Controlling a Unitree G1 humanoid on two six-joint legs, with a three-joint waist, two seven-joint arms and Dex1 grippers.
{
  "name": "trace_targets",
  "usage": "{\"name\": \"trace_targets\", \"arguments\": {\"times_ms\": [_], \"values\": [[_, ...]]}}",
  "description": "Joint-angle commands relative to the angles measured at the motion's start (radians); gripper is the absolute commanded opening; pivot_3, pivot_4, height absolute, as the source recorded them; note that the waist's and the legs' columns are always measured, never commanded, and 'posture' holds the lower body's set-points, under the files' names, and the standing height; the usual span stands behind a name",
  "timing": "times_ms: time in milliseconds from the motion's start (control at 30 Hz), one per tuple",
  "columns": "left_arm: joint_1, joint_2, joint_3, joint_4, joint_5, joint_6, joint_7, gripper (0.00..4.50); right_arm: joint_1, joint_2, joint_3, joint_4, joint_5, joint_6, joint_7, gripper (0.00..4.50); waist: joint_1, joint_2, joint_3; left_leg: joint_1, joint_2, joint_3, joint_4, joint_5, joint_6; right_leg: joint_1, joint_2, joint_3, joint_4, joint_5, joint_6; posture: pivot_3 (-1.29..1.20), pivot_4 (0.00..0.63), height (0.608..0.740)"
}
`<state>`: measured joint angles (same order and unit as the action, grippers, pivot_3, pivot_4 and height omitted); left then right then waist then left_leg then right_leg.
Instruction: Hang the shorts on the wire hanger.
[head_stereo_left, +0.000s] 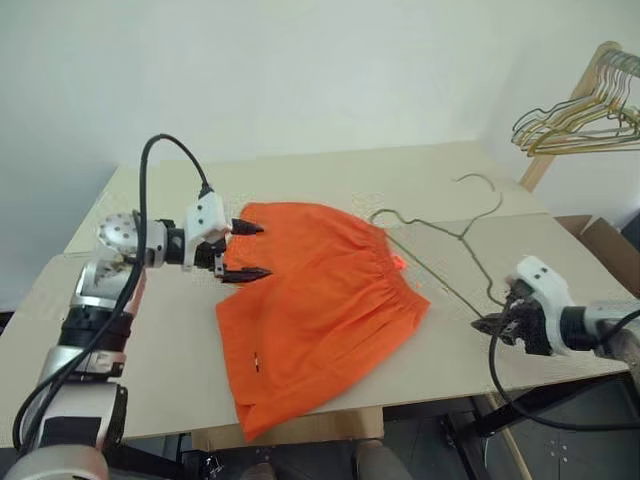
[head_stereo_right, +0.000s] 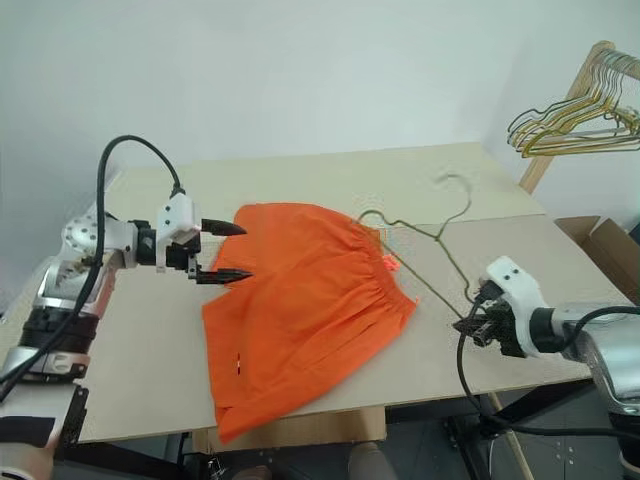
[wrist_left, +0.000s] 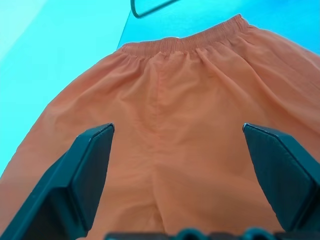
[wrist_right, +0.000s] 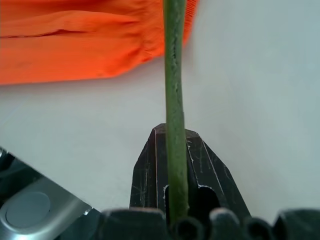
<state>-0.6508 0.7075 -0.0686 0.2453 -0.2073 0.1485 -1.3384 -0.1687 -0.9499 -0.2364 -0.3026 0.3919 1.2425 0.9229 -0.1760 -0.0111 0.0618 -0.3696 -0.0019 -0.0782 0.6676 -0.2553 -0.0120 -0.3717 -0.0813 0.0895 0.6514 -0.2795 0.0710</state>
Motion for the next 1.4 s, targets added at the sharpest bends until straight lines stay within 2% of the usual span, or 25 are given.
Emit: {"name": "trace_targets", "arguments": {"times_ms": [33,133,367,600,767,933,1400], "values": [[-0.001,0.003,-0.001,-0.093,-0.044,0.006,-0.024,4.47,-0.061,0.010,-0.030,0.053,0.027,0.112,-0.065,0.00,0.001,0.000,0.000,0.000,0.000,0.001,0.000,0.000,0.000,0.000,0.000,0.000,0.000,0.000,0.000,-0.16,0.009,0.740],[0.001,-0.005,-0.012,-0.117,-0.050,0.015,-0.019,4.47,-0.096,-0.022,0.028,0.122,0.055,0.172,-0.055,0.00,0.000,0.002,-0.001,0.000,0.000,0.002,0.000,0.000,0.000,0.000,0.000,0.000,0.000,0.000,0.000,-0.17,0.013,0.740],[0.013,0.000,-0.020,-0.136,-0.062,0.023,-0.031,4.47,-0.134,-0.133,0.081,0.201,0.200,0.223,0.101,0.00,-0.004,0.002,-0.001,0.000,0.000,0.005,0.000,0.000,0.000,0.001,0.001,0.000,-0.002,0.000,0.000,-0.17,0.022,0.740],[0.037,0.008,-0.023,-0.162,-0.064,0.030,-0.030,4.47,-0.204,-0.217,0.279,0.344,0.235,0.192,0.240,0.00,-0.004,0.002,-0.001,0.000,0.001,0.005,0.000,0.000,0.001,0.001,0.002,-0.001,-0.002,0.000,0.000,-0.15,0.030,0.740],[0.056,0.016,-0.014,-0.193,-0.076,0.046,-0.019,4.47,-0.299,-0.176,0.308,0.514,0.204,0.161,0.225,0.00,-0.003,0.002,-0.001,0.000,0.001,0.005,0.000,0.000,0.001,0.001,0.002,0.000,-0.002,0.000,0.000,-0.13,0.033,0.740],[0.087,0.039,0.002,-0.230,-0.090,0.064,-0.008,4.47,-0.328,-0.176,0.281,0.578,0.221,0.147,0.242,0.00,0.011,0.003,-0.001,0.000,0.001,0.004,0.000,-0.001,0.001,0.001,0.002,-0.001,-0.002,0.000,0.000,-0.11,0.036,0.740],[0.089,0.052,0.000,-0.247,-0.096,0.069,-0.001,4.47,-0.311,-0.203,0.474,0.563,0.196,0.080,0.381,0.00,0.033,0.003,-0.001,0.000,0.001,0.005,0.000,-0.001,0.001,0.001,0.002,-0.001,-0.003,0.000,0.000,-0.09,0.021,0.740]]}}
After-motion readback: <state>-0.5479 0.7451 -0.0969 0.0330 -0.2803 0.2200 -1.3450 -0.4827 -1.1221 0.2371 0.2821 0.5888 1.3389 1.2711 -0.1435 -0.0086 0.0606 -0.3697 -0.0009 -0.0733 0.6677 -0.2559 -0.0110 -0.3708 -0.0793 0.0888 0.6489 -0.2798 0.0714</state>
